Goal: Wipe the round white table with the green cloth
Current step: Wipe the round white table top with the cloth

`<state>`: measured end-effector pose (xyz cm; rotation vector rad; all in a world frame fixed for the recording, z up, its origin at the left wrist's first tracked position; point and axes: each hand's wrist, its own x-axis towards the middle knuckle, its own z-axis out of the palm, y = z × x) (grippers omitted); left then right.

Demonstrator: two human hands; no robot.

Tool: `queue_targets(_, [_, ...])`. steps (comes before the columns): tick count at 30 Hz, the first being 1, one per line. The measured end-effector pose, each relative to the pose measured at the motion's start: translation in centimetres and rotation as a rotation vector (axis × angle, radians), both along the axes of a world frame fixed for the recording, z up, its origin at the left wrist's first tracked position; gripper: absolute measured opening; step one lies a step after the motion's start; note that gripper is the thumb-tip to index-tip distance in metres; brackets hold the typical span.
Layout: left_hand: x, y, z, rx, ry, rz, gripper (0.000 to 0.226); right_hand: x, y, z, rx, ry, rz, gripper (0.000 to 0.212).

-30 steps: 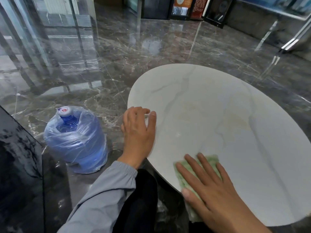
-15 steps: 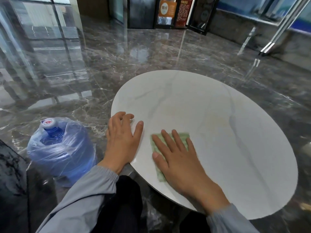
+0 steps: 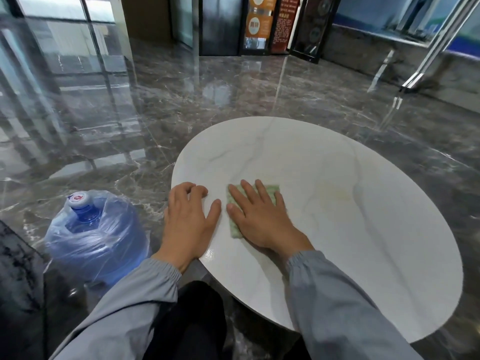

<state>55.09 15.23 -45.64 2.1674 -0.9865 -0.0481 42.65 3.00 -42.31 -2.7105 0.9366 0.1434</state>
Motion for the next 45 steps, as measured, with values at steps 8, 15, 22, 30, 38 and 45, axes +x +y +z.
queue_targets(8, [0.2,-0.1,0.1,-0.055,0.003,0.003,0.030,-6.2,3.7,-1.4,-0.027,-0.077,0.135,0.057])
queue_targets(15, [0.4,-0.2,-0.3,-0.054,0.000,-0.013,0.032,-12.0,-4.1,0.3,-0.066,0.102,-0.200,0.056])
queue_targets(22, [0.4,-0.2,-0.2,-0.026,0.007,-0.028,0.035,-7.4,2.2,-2.0,-0.096,-0.057,0.085,0.058])
queue_targets(30, [0.3,0.0,-0.1,0.008,0.001,-0.028,0.038,-13.7,-8.5,-0.4,-0.072,0.070,-0.279,0.058])
queue_targets(38, [-1.1,0.1,1.9,0.108,-0.300,-0.160,0.024,-10.8,-1.6,-2.1,-0.090,-0.023,-0.031,0.062])
queue_targets(45, [-4.5,-0.7,1.8,0.086,-0.325,-0.613,0.033,-13.4,-10.1,-0.6,-0.055,0.068,-0.239,0.059])
